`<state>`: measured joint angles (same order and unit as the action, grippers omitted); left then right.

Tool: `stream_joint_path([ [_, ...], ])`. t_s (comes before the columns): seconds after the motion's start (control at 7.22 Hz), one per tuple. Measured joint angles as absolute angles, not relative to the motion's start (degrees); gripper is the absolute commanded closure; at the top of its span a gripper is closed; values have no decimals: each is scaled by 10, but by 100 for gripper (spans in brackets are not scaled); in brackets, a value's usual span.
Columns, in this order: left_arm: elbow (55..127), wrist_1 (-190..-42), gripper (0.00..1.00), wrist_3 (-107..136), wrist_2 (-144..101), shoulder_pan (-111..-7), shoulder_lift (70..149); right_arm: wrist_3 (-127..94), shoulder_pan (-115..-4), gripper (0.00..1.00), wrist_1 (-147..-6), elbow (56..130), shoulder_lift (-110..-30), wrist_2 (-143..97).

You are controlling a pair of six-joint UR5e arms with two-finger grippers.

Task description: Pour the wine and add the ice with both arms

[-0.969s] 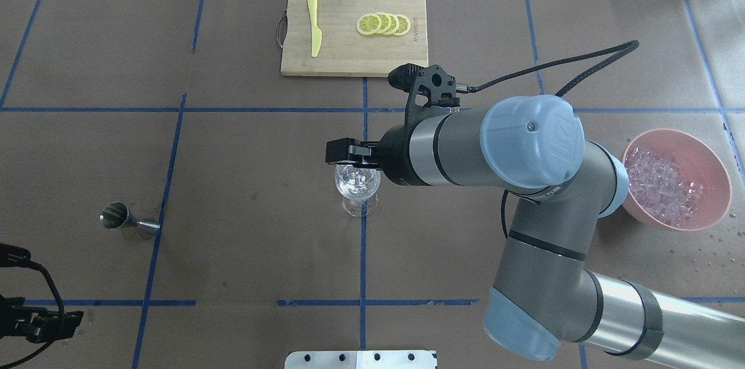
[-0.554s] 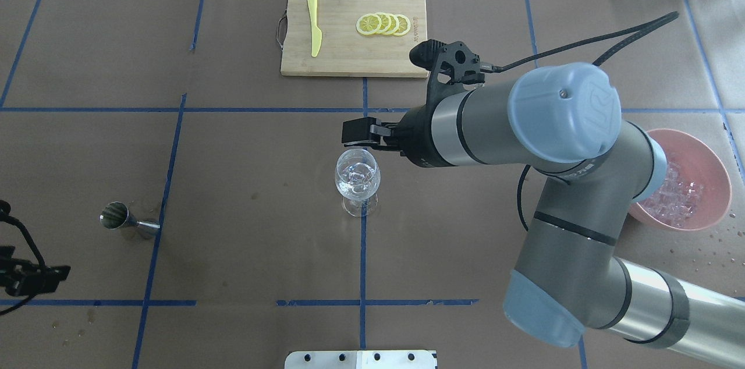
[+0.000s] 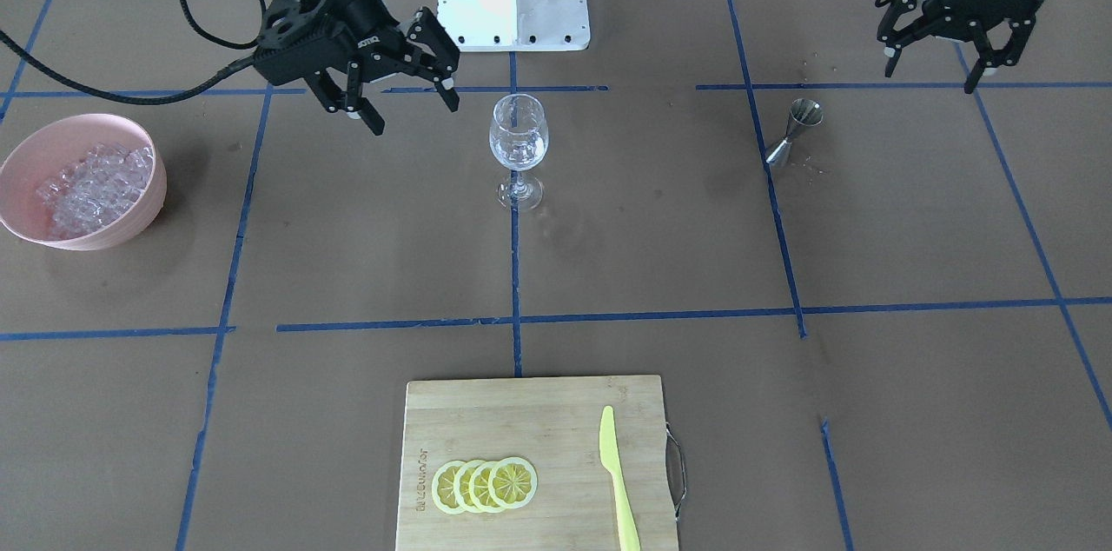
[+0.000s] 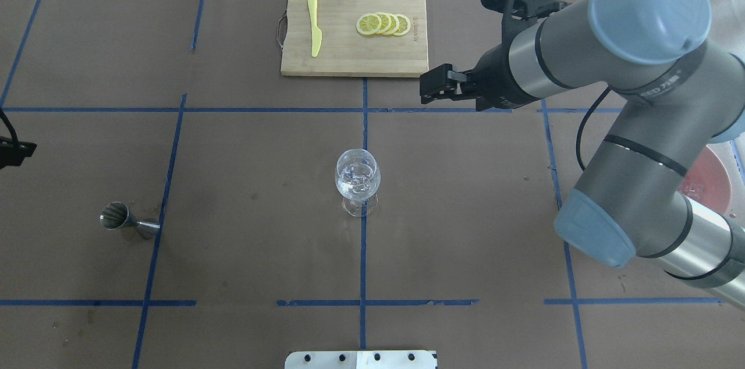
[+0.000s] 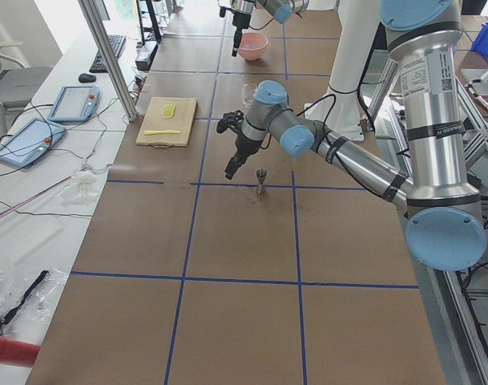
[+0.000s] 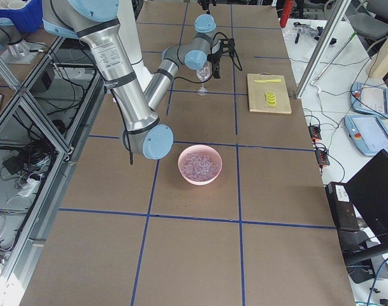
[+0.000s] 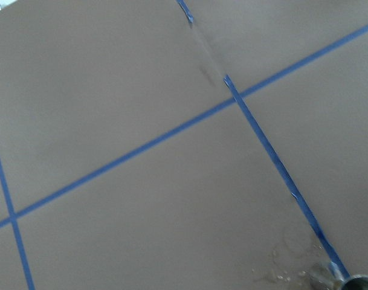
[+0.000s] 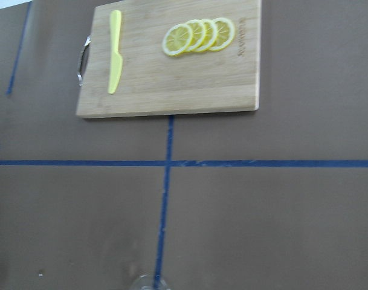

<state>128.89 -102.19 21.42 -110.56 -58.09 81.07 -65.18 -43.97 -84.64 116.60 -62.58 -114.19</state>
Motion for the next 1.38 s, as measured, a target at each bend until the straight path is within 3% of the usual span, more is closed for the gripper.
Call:
stream_joint_path([
  [0.42,1182,-1012,0,163,-1186,-692,878,-458,-519,0,-917,1147,-695,-1164],
  [0.83,1016,-1012,0,25,-1309,-830,922,-234,-658,0,-923,1038,-737,-1268],
  [1.11,976,-1002,0,18,-1344,-858,913,-82,-754,0,-925,944,-751,-1322],
  [1.38,954,-996,0,40,-1359,-863,890,-35,-794,0,-925,897,-759,-1330],
])
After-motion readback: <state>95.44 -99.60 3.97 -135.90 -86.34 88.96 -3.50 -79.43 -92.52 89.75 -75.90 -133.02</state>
